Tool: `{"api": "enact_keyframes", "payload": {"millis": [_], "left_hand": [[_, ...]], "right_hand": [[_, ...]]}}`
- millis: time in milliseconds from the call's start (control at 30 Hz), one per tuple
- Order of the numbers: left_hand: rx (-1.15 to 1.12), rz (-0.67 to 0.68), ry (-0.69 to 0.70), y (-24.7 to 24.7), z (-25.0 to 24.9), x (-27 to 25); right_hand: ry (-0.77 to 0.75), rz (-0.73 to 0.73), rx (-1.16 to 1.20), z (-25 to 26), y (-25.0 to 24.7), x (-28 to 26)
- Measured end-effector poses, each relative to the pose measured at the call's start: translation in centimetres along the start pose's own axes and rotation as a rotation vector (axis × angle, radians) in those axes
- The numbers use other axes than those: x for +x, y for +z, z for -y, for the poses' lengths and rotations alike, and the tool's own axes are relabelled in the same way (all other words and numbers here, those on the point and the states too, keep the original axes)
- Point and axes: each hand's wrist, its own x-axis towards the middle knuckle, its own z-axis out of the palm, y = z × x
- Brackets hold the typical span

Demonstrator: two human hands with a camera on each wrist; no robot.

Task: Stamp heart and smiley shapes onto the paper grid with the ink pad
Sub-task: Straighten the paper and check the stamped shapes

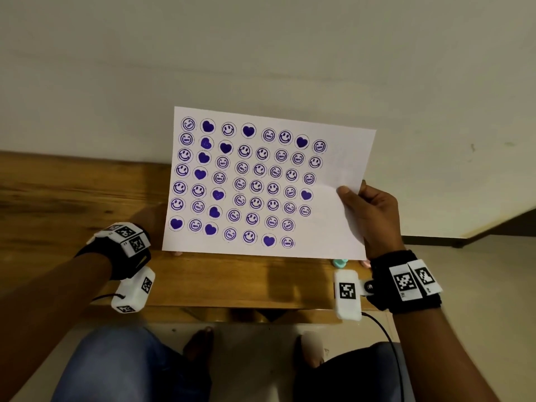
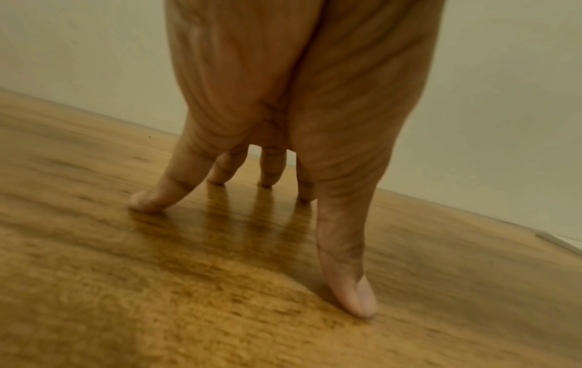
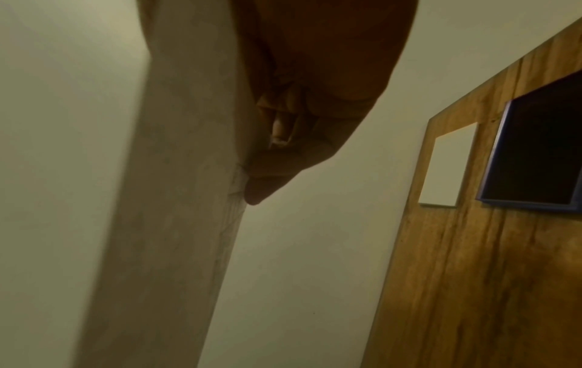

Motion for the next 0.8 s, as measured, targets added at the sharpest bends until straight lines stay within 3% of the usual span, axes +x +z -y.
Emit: {"api": "enact_keyframes", "payload": {"millis": [67, 167, 300, 500, 800], "left_hand": [[0.016, 0.025, -0.001, 0.3, 0.3, 0.4], [-0.001, 0.040, 0.038, 0.8, 1.2, 1.4], [0.060, 0.087, 0.080, 0.6, 1.1, 1.1], [0.000, 0.114, 0.062, 0.1, 1.3, 1.3], [-0.023, 0.066, 0.076, 0.4, 1.6, 1.8]], "right_hand": [[0.017, -0.022, -0.068, -0.5, 0.0, 0.2], [0.030, -0.101, -0.357, -1.9, 0.3, 1.1], [0.093, -0.012, -0.750, -4.6, 1.3, 2.7], [0.152, 0.048, -0.976, -7.7, 3.6, 3.2], [0.185, 0.069, -1.109, -8.2, 4.6, 3.1]]}}
